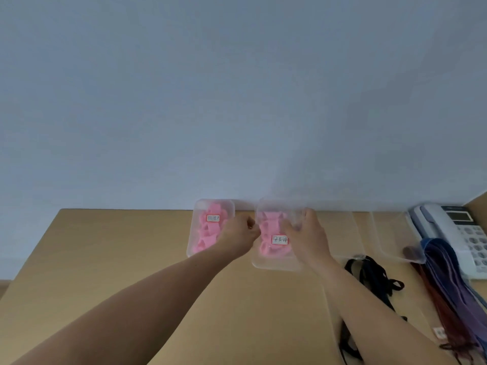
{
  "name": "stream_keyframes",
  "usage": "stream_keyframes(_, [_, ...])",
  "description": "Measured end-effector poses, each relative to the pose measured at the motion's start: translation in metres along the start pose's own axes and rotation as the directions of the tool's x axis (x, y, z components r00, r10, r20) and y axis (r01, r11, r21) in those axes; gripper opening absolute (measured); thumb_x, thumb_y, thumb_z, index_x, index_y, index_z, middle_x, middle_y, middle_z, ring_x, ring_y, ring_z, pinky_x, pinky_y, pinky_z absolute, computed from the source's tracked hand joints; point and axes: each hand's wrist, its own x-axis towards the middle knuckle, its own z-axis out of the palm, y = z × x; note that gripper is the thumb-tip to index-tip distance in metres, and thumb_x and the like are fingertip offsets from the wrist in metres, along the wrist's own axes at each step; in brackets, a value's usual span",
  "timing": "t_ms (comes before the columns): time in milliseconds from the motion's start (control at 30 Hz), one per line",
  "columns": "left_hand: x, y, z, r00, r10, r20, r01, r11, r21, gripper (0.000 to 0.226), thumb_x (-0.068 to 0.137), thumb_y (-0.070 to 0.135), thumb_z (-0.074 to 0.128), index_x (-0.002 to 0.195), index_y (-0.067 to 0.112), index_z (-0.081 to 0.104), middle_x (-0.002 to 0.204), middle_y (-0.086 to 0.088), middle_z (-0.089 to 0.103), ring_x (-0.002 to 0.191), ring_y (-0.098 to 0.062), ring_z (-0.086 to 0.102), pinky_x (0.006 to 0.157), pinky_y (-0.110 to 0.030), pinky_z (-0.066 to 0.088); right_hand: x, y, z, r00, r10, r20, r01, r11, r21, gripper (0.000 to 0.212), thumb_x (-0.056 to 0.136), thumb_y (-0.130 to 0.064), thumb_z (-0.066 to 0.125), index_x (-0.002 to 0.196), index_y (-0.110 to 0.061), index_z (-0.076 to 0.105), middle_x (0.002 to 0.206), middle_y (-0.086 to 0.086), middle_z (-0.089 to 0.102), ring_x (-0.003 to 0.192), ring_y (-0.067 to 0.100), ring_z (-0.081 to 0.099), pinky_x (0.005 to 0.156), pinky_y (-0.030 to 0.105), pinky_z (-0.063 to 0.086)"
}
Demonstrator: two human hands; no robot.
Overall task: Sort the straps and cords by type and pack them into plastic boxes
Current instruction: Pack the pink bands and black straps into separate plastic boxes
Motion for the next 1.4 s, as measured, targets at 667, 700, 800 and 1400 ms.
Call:
stream_keyframes(667, [0.047, -0.002, 0.043, 0.984, -0.135, -0.121, 0.156, 0.97, 0.187, 0.007, 0.091, 0.017, 0.054, 0.084, 0.016, 0.051, 0.08, 0.001, 0.058, 0.076, -0.02, 0.055, 0.063, -0.031, 0.043, 0.076, 0.047, 0.019, 0.996, 0.06, 0.068, -0.03, 0.922, -0.385, 0.042, 0.093, -0.056, 0.046, 0.108, -0.017, 0.048, 0.108, 0.007, 0.062, 0.098, 0.031, 0.064, 0.067, 0.033, 0.037])
stream_keyframes(700, [0.047, -0.003, 0.042, 0.983, -0.138, -0.119, 0.158, 0.971, 0.178, 0.008, 0.09, 0.017, 0.055, 0.084, 0.016, 0.05, 0.081, 0.001, 0.059, 0.077, -0.021, 0.055, 0.065, -0.032, 0.044, 0.076, 0.049, 0.018, 0.995, 0.069, 0.066, -0.038, 0.918, -0.394, 0.043, 0.094, -0.056, 0.045, 0.109, -0.016, 0.05, 0.111, 0.007, 0.063, 0.099, 0.031, 0.064, 0.068, 0.034, 0.04])
stream_keyframes(800, [0.048, -0.002, 0.041, 0.984, -0.147, -0.103, 0.164, 0.971, 0.174, 0.005, 0.089, 0.017, 0.056, 0.087, 0.015, 0.052, 0.084, -0.001, 0.06, 0.079, -0.022, 0.056, 0.07, -0.034, 0.048, 0.078, 0.053, 0.015, 0.996, 0.061, 0.069, -0.028, 0.914, -0.404, 0.044, 0.096, -0.055, 0.043, 0.108, -0.015, 0.055, 0.111, 0.007, 0.065, 0.099, 0.031, 0.064, 0.074, 0.036, 0.045])
stream_keyframes(1400, [0.057, 0.003, 0.103, 0.97, 0.243, 0.03, -0.188, 0.663, 0.725, 0.072, 0.098, 0.049, 0.009, 0.153, 0.006, -0.008, 0.159, -0.012, -0.024, 0.144, -0.026, -0.031, 0.119, -0.04, -0.018, 0.085, 0.051, 0.015, 0.992, -0.029, 0.122, 0.087, 0.857, -0.508, 0.044, 0.099, -0.054, 0.037, 0.104, -0.014, 0.053, 0.103, 0.008, 0.067, 0.093, 0.03, 0.065, 0.063, 0.032, 0.036])
